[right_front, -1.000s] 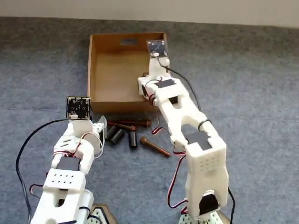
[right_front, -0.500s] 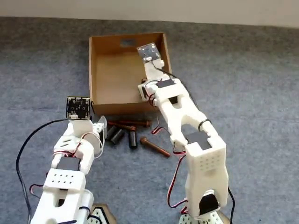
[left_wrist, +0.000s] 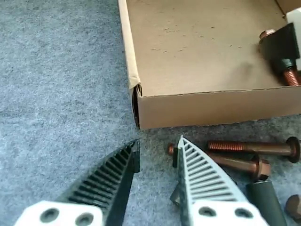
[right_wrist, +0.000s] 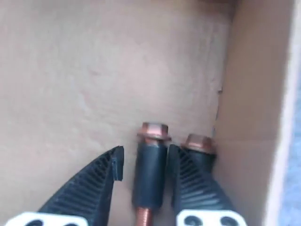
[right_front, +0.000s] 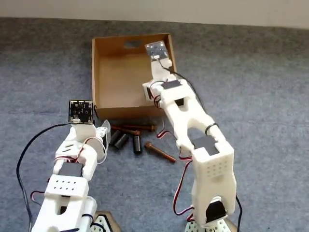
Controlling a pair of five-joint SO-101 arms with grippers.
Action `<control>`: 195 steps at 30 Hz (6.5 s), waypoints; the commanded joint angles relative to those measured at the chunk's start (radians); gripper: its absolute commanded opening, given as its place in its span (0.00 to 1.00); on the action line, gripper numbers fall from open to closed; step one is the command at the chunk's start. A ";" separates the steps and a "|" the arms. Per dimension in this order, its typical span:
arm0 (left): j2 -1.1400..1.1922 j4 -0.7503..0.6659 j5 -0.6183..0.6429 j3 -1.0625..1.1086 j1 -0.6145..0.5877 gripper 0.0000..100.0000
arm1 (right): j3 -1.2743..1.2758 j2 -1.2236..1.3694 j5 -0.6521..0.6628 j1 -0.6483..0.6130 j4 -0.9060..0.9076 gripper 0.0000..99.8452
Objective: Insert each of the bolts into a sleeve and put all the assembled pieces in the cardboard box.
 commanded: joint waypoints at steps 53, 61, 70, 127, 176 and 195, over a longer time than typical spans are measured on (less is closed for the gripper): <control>0.002 -0.020 -0.009 -0.005 0.013 0.14 | -0.272 -0.036 0.071 0.090 0.561 0.01; 0.002 -0.020 -0.009 -0.005 0.013 0.14 | -0.274 -0.036 0.069 0.070 0.561 0.01; 0.002 -0.020 -0.009 -0.005 0.013 0.14 | -0.278 -0.038 0.069 0.058 0.588 0.01; 0.002 -0.055 -0.003 -0.005 -0.153 0.14 | 0.771 -0.805 -0.120 -0.380 0.248 0.10; 0.002 -0.055 -0.003 -0.007 -0.183 0.14 | 0.924 -0.972 0.153 0.222 0.375 0.01; 0.002 -0.055 -0.003 -0.004 -0.182 0.14 | 1.089 -0.970 0.281 0.303 0.381 0.16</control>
